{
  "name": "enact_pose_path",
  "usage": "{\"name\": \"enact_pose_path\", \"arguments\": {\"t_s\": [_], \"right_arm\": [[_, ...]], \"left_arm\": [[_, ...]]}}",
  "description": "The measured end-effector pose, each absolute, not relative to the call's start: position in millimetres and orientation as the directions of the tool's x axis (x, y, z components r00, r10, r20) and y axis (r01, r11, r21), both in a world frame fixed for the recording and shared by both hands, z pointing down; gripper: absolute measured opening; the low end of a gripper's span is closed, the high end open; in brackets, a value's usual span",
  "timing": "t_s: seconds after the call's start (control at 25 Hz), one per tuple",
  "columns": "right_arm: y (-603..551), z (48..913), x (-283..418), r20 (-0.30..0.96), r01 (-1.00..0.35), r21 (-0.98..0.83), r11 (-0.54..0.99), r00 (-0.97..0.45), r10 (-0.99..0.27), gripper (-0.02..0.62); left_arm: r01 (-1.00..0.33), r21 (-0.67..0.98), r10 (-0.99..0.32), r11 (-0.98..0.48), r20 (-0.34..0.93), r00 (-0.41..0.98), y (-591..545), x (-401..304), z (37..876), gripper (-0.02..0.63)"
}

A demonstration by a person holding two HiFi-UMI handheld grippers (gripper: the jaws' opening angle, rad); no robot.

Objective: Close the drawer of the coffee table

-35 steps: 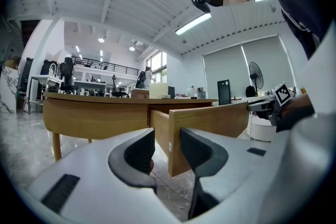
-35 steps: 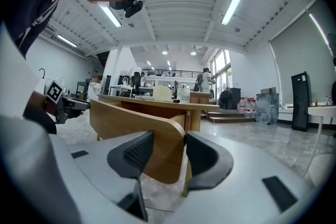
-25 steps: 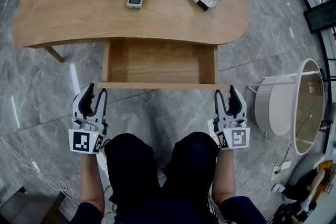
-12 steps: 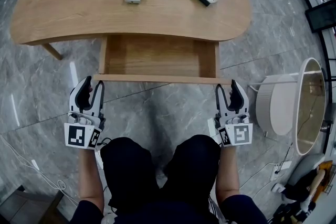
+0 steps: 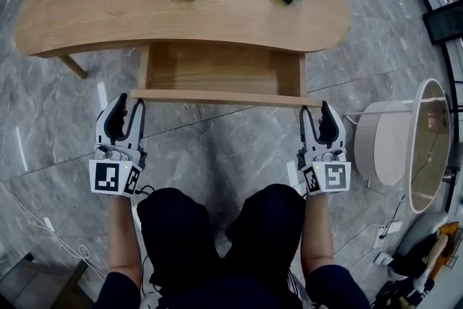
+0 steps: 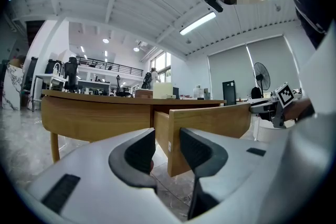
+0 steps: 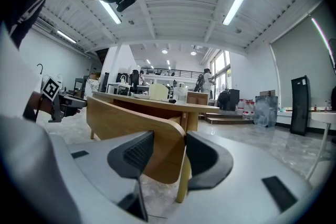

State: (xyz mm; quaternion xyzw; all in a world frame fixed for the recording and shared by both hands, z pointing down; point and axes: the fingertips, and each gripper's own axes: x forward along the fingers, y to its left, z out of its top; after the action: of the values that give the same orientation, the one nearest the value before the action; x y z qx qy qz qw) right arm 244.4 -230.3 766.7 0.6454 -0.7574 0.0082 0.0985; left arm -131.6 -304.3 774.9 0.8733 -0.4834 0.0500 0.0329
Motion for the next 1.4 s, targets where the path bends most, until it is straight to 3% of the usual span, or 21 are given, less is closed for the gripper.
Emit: {"name": "enact_pose_path", "arguments": {"t_s": [0.44,0.68,1.04,1.4], "right_arm": [[-245,767,249,0.149,-0.988,0.107,0.111,-0.094,-0.984,0.209],[-255,769,257,0.149,-0.996,0.044,0.076,-0.068,-0.986,0.255],[-270,768,261,0.148,-0.997,0.064,0.039,-0.029,-0.989,0.261],[-285,768,265,0.163,-0.998,0.042,0.041,-0.033,-0.986,0.264]], "left_arm": [[-0.875,0.024,-0.866,-0.484,0.135,0.482,-320,-131,775,0.163],[-0.886,0.028,-0.876,-0.463,0.137,0.462,-332,-133,776,0.202],[-0.905,0.015,-0.894,-0.426,0.146,0.423,-351,-139,776,0.279],[-0.903,-0.002,-0.894,-0.43,0.139,0.425,-367,-138,775,0.298]]}}
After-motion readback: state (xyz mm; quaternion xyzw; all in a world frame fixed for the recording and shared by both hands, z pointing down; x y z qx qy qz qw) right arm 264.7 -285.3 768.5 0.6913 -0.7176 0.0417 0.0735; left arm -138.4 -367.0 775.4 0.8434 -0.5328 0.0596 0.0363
